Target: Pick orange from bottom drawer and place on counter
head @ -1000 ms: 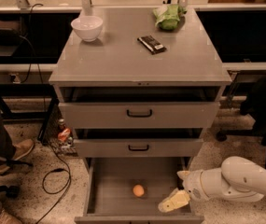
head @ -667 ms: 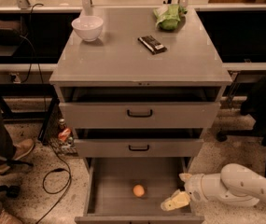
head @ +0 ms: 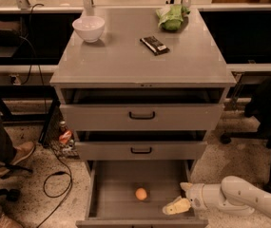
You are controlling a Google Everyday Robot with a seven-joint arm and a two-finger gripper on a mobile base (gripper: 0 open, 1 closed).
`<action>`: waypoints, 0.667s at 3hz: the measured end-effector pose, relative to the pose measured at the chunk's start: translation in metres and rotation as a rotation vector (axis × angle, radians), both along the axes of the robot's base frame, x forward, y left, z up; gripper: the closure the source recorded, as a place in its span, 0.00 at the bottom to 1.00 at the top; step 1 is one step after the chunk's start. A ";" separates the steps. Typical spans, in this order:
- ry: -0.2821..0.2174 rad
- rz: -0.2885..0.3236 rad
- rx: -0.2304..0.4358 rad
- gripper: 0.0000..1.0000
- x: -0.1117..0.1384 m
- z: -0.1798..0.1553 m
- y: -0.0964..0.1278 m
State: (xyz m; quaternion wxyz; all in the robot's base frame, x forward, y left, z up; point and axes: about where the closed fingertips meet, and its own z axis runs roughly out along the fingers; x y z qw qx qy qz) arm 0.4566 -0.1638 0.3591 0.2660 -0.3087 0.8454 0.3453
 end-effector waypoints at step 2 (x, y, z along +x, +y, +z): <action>-0.050 0.059 0.001 0.00 0.018 -0.022 0.010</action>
Offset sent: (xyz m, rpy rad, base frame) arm 0.0741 0.0285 -0.0803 -0.0282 -0.2074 0.2064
